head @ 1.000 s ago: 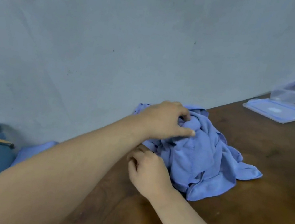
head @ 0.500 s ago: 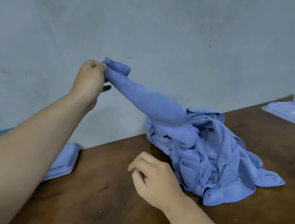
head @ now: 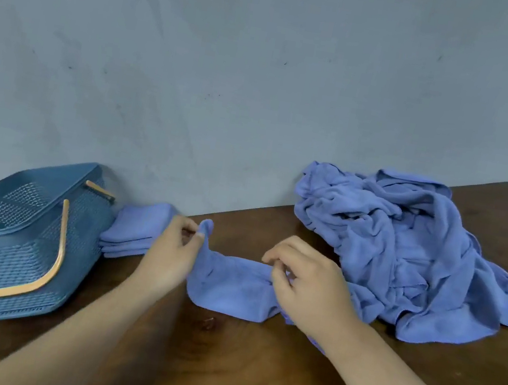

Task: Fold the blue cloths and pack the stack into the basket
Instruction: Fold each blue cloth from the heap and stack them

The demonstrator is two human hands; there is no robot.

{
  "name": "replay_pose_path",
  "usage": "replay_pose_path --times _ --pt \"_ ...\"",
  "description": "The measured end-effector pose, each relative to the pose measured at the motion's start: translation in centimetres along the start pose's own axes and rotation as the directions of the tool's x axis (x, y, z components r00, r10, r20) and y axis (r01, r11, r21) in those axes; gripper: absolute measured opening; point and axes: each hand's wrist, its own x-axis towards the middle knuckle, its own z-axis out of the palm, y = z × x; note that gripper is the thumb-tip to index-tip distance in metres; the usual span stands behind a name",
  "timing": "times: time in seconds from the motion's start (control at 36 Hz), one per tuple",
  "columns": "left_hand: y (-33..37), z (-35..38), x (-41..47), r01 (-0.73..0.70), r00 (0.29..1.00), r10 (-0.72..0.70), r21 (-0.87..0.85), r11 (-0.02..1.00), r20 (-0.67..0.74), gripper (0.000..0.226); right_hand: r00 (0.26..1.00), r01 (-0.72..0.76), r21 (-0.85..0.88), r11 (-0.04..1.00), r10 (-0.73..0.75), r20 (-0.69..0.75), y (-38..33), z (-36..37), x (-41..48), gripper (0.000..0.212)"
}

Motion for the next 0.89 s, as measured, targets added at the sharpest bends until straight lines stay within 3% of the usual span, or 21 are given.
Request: replay_pose_path --times 0.06,0.14,0.19,0.28,0.42,0.5,0.56,0.64,0.69,0.75,0.81,0.89 --pt "-2.0 0.8 -1.6 -0.069 0.997 0.064 0.139 0.988 0.037 0.012 0.996 -0.066 -0.166 0.984 0.075 0.046 0.7 0.0 0.0 0.021" --pt "-4.1 2.0 -3.9 -0.162 0.985 0.175 0.366 0.916 -0.003 0.035 0.942 -0.116 -0.370 0.922 0.220 0.254 1.8 0.2 -0.2 0.032" --pt "-5.0 2.8 -4.8 -0.184 0.979 0.205 0.430 0.884 -0.003 0.044 0.876 -0.117 -0.446 0.887 0.303 0.374 2.3 0.3 -0.6 0.033" --pt "-6.5 3.4 -4.7 -0.191 0.978 0.210 0.464 0.865 0.011 0.043 0.823 -0.134 -0.473 0.871 0.364 0.437 1.9 0.3 -0.8 0.027" --pt "-7.8 2.7 -3.1 -0.113 0.991 0.134 0.373 0.921 -0.029 0.043 0.718 -0.138 -0.348 0.927 0.336 0.610 -1.3 -0.9 -0.7 0.038" --pt "-8.9 2.0 -2.2 -0.031 0.999 0.034 0.071 0.997 -0.041 0.046 0.651 -0.236 -0.125 0.964 0.252 0.716 -3.7 -1.4 -0.4 0.046" --pt "-9.1 1.8 -2.1 0.035 0.997 -0.042 -0.115 0.993 -0.058 0.043 0.633 -0.326 -0.021 0.945 0.235 0.738 -4.0 -1.4 0.0 0.050" --pt "-8.4 1.6 -2.6 0.115 0.991 -0.127 -0.259 0.959 -0.029 0.050 0.617 -0.452 0.060 0.890 0.263 0.742 -3.1 -1.3 0.4 0.037" --pt "-8.1 1.7 -2.9 0.093 0.996 -0.089 -0.263 0.960 0.024 0.051 0.621 -0.494 0.063 0.867 0.301 0.724 -2.4 -0.9 0.2 0.021" --pt "-7.8 1.9 -3.1 0.061 0.995 -0.043 -0.214 0.975 0.085 0.043 0.667 -0.432 0.002 0.902 0.318 0.673 -1.7 -0.4 0.0 0.013" --pt "-7.7 1.9 -3.2 0.003 0.996 0.012 -0.150 0.989 0.094 0.027 0.698 -0.339 -0.057 0.939 0.292 0.654 -1.2 0.2 -0.4 0.021" --pt "-7.8 1.7 -3.2 -0.051 0.996 0.057 -0.076 0.996 0.075 0.008 0.648 -0.289 -0.025 0.957 0.215 0.730 -1.7 0.9 -0.9 0.030"
